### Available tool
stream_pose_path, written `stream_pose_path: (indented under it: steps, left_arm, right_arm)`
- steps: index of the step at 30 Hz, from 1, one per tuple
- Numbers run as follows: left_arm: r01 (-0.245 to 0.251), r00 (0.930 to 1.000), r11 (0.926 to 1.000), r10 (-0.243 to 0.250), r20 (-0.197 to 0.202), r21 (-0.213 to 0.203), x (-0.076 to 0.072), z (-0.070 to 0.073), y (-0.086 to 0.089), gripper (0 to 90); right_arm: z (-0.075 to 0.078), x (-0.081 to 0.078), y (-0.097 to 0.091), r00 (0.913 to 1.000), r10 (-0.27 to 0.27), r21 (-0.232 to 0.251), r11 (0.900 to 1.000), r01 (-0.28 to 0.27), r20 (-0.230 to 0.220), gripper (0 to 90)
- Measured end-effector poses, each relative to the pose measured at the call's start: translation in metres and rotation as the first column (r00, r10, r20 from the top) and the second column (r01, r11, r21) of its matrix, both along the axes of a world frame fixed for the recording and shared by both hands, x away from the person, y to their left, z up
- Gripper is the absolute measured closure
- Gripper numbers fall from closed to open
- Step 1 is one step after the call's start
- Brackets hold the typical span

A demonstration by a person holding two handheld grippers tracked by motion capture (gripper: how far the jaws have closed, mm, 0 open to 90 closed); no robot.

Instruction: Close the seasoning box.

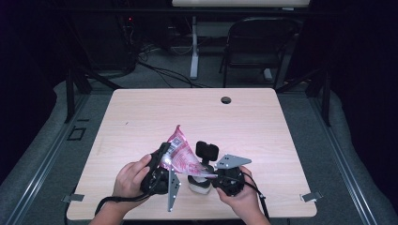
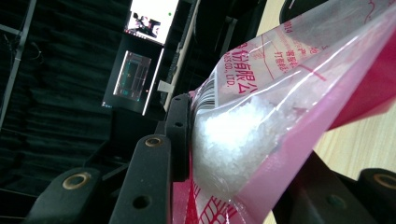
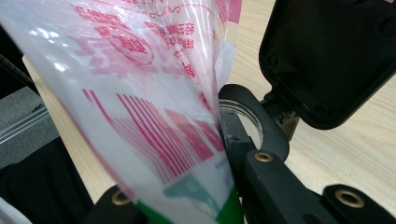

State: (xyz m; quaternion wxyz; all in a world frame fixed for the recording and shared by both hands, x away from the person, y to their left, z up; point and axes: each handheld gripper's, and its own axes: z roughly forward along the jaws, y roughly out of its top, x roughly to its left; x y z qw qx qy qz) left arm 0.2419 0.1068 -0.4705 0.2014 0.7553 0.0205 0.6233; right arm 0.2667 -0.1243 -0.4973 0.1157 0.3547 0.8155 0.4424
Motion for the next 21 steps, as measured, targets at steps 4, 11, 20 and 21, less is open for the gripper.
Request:
stream_pose_path:
  steps: [4,11,20,21]
  left_arm:
    - [0.002,1.0000,1.0000,-0.002,0.000,0.002,0.0000,-0.0002,-0.0007,69.6]
    - [0.003,1.0000,1.0000,-0.003,0.001,0.008,-0.0002,-0.0003,-0.0017,69.2]
    - [0.007,1.0000,0.9999,-0.007,0.007,0.016,-0.0008,0.0000,-0.0030,68.5]
    - [0.005,1.0000,0.9998,-0.005,0.006,0.018,-0.0008,-0.0001,-0.0033,68.3]
  right_arm:
    - [-0.0002,0.0000,-0.0007,1.0000,0.000,-0.002,1.0000,0.000,-0.002,88.4]
    - [0.0000,-0.0004,-0.0018,1.0000,-0.003,-0.006,1.0000,0.003,-0.004,88.4]
    - [-0.0003,-0.0005,-0.0030,1.0000,-0.005,-0.006,1.0000,0.005,-0.005,88.3]
    - [-0.0004,-0.0006,-0.0030,1.0000,-0.006,-0.007,1.0000,0.006,-0.005,88.2]
